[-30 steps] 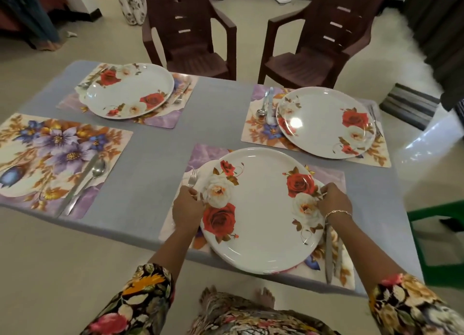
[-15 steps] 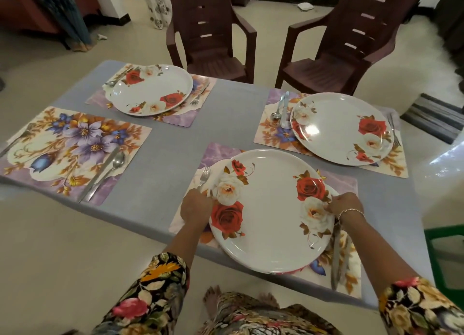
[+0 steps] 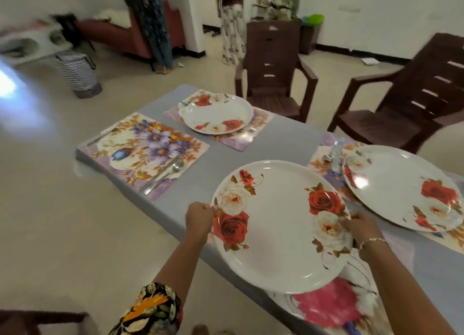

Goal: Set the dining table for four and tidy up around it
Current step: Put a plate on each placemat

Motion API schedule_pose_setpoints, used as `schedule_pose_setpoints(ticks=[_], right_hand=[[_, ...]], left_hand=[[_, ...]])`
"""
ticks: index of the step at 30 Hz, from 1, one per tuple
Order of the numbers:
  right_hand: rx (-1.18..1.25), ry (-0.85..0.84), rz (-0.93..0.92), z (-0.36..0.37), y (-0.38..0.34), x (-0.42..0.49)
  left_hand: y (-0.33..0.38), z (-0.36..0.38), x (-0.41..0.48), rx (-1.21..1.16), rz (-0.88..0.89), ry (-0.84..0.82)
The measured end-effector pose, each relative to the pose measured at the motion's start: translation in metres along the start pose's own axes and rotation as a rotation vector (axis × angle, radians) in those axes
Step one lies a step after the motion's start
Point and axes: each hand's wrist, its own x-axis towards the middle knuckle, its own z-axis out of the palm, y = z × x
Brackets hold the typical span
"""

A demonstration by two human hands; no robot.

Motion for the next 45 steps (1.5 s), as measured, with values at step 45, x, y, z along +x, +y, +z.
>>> schedule_pose_setpoints(ticks=[45], right_hand=[[-0.302, -0.089, -0.037, 0.491, -0.233, 0.018]], left_hand=[[-0.029, -0.329, 0.466, -0.032, -0.132, -0.117]])
